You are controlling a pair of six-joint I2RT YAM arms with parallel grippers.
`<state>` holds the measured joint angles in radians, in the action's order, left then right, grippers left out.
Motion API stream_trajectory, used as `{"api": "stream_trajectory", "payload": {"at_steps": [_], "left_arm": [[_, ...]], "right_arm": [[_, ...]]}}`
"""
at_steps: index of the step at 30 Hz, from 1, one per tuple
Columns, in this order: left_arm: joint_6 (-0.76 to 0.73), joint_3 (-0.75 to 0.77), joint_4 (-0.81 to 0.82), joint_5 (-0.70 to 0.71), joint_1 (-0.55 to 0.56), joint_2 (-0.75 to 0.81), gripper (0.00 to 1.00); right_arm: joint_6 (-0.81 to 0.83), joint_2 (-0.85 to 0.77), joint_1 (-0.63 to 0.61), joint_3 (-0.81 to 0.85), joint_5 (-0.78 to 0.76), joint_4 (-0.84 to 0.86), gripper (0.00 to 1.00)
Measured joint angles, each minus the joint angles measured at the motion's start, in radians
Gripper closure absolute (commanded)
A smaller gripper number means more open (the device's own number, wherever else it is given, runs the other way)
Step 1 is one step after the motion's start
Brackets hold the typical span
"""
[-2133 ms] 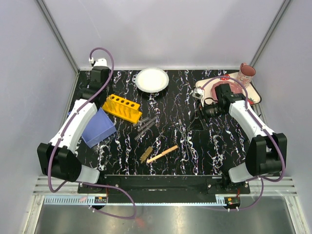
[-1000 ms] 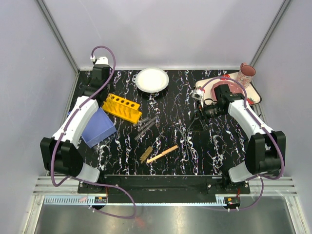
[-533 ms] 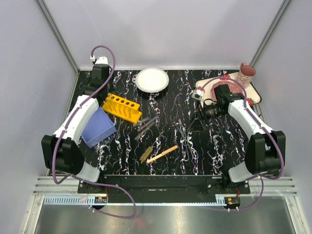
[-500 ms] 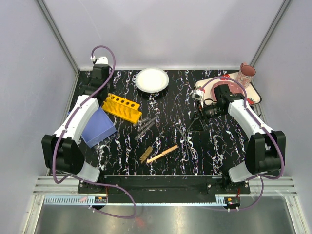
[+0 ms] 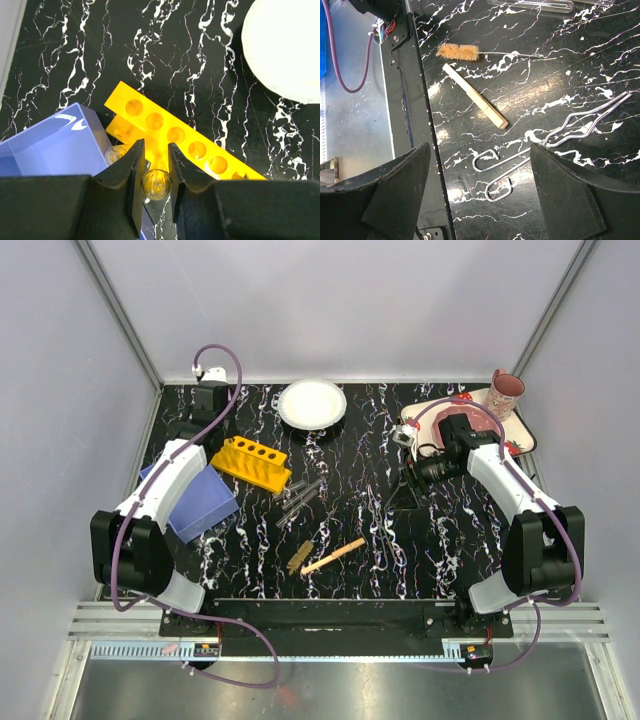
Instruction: Organize the chemistry lab equipment
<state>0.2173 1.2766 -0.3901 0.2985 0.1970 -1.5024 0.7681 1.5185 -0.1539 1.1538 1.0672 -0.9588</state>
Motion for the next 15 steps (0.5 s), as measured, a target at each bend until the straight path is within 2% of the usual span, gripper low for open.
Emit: {"api": "stream_trajectory", "payload": {"at_steps": [7,15], "left_arm": [[-0.005,-0.053,0.051,-0.003,0.0,-0.005,0.85],[-0.007,-0.084,0.078,-0.005,0.0,-0.004,0.74]], "right_arm": [[0.004,0.002,0.0,0.0,0.0,-0.006,0.14],[0.007,0.003,0.0,0.002,0.0,-0.009,0.14]]}}
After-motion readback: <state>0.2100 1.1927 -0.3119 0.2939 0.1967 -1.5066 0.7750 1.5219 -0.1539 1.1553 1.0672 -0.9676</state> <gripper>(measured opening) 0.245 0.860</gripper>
